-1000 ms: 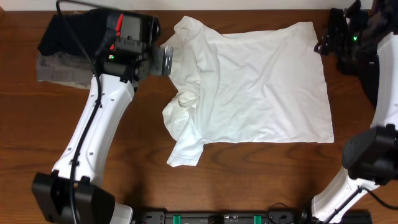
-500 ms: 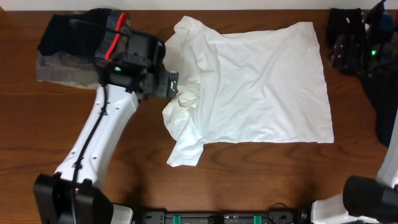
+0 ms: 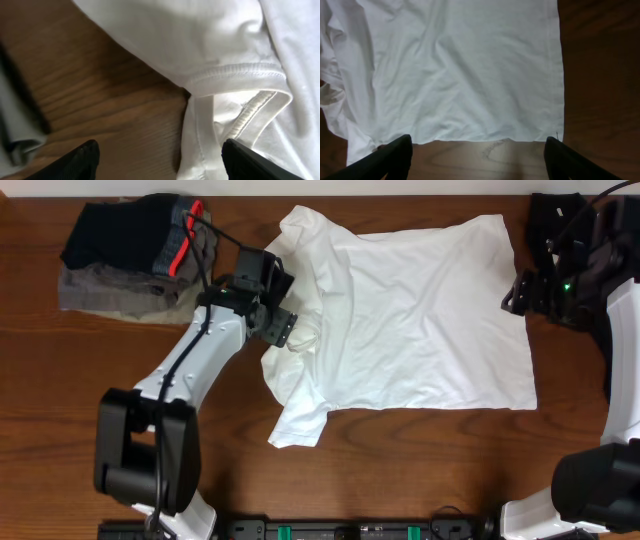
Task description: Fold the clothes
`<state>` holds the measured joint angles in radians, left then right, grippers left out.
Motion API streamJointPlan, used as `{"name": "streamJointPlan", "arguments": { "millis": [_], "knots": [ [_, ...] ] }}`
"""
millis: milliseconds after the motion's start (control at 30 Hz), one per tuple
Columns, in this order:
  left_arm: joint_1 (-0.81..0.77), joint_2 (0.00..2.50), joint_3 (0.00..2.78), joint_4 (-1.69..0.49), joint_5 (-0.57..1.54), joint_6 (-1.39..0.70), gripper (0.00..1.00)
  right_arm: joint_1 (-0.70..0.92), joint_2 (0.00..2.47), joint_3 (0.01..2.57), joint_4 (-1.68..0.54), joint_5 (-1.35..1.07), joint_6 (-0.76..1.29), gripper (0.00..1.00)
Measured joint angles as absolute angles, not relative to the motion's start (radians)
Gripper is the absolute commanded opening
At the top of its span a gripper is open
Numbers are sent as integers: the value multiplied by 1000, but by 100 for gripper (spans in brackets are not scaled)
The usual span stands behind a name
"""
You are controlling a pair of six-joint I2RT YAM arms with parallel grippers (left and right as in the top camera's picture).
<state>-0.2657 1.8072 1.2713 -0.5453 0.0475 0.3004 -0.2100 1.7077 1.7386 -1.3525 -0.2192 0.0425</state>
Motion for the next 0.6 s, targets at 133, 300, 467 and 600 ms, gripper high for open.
{"name": "streamJointPlan", "arguments": {
  "millis": [133,300,467,600],
  "knots": [
    [-266,1845,1271,-549,71,327,77,-210,1708,1723,-1331,-219,43,82],
    [-266,1863,1271,-568,145,369,77,-210,1708,1721,-1316,-219,44,82],
    [-269,1863,1271,-574,178,387,76,-210,1708,1721,-1309,-219,45,82],
    [-278,1864,1271,-579,186,394,59,-210,1708,1721,-1307,-219,45,82]
  ]
}}
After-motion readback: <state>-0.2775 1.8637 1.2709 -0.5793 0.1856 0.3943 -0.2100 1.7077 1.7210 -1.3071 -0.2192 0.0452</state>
